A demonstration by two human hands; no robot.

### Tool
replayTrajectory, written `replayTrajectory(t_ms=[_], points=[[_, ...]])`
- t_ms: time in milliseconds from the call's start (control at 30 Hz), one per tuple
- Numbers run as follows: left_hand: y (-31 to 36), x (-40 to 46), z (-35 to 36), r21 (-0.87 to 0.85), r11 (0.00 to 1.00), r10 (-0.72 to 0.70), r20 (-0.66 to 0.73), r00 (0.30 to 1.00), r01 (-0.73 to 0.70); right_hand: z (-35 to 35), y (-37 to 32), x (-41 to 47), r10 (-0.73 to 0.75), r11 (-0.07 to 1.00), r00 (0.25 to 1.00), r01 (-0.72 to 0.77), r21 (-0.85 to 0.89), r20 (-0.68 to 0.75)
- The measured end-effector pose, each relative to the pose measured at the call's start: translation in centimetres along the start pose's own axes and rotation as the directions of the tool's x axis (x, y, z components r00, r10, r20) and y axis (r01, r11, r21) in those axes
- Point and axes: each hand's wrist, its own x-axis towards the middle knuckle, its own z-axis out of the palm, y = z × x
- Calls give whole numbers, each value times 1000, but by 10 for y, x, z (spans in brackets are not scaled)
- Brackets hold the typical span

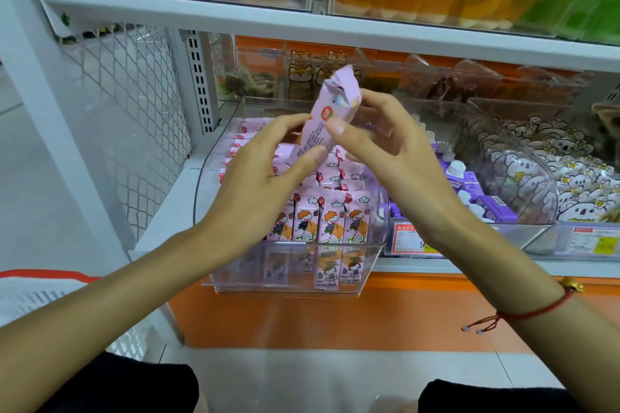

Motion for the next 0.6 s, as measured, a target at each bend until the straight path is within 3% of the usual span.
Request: replayTrajectory(t_ms=[100, 233, 300, 367, 467, 600], points=[[5, 0, -1, 218, 971, 133, -134, 982, -102, 9, 2, -2, 116, 982, 988, -130, -139, -105], [11, -2, 0, 389, 903, 270, -182, 946, -183, 11, 7, 1, 38, 995, 983, -53, -83, -178], [10, -2, 0, 311, 941, 198, -190, 962, -133, 3, 9, 6, 15, 998, 977, -26, -51, -211], [5, 0, 0, 217, 976, 38, -174, 984, 1, -10, 12, 12, -16, 1000, 956, 11, -21, -293], [-9, 0, 0, 341, 935, -102, 6, 995, 94, -29, 21, 19, -68, 990, 915, 13, -138, -399], [-13, -2, 2, 566, 815, -114, 369, 922, -125, -36, 32, 21, -107, 966, 930, 12, -260, -352]])
